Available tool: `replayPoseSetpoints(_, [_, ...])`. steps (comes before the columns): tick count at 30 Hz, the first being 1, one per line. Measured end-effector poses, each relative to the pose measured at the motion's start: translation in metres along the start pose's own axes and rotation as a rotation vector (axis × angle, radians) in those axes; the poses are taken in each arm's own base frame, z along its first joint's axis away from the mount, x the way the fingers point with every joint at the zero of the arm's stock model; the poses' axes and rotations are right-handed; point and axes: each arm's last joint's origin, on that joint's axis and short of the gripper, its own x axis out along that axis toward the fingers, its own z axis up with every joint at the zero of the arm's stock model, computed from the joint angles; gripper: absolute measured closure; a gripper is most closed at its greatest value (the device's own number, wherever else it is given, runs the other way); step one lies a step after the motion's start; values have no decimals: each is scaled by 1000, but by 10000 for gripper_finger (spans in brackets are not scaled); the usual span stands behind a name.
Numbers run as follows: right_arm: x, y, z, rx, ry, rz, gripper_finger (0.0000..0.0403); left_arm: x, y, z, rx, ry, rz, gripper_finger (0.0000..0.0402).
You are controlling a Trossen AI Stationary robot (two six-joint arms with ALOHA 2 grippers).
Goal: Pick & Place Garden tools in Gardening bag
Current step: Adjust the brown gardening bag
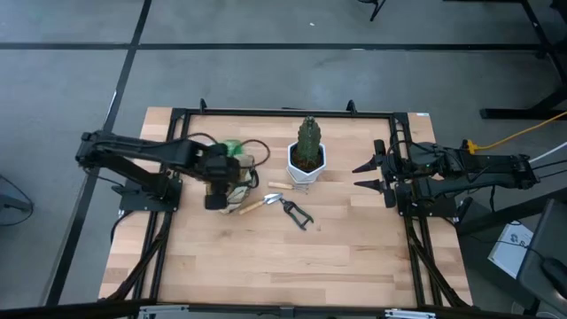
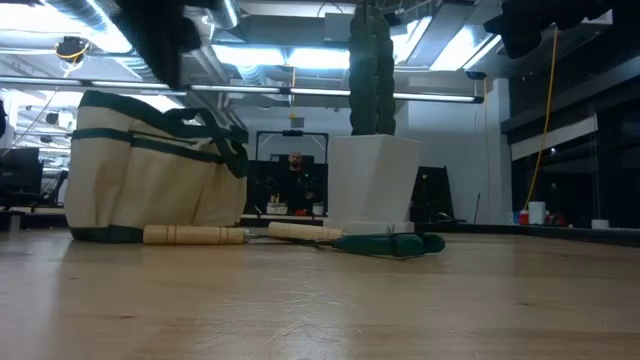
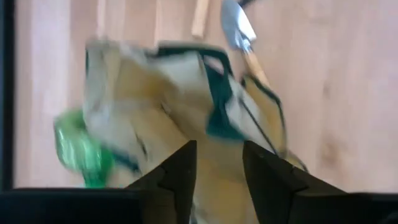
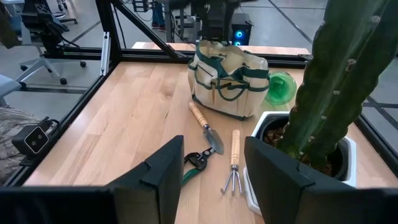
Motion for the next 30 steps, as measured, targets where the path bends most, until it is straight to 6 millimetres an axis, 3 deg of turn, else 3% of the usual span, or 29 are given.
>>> replayPoseSetpoints(8, [0, 0, 0, 0, 0, 0, 231, -49, 14, -57, -252, 22, -44, 257])
replayPoseSetpoints(13, [0, 0, 0, 0, 0, 0, 231, -55, 16, -88, -425, 74, -34, 262])
replayPoseSetpoints(16, [0, 0, 0, 0, 0, 0, 231, -40, 11, -99, -476, 131, -29, 265])
replayPoseSetpoints(21, [0, 0, 0, 0, 0, 0, 231, 5, -7, -104, -468, 199, -98, 267])
replayPoseSetpoints(26, [0, 0, 0, 0, 1, 0, 231, 52, -21, -107, -412, 172, -159, 266])
replayPoseSetpoints(30, [0, 0, 0, 0, 0, 0, 231, 77, -24, -109, -425, 114, -145, 269])
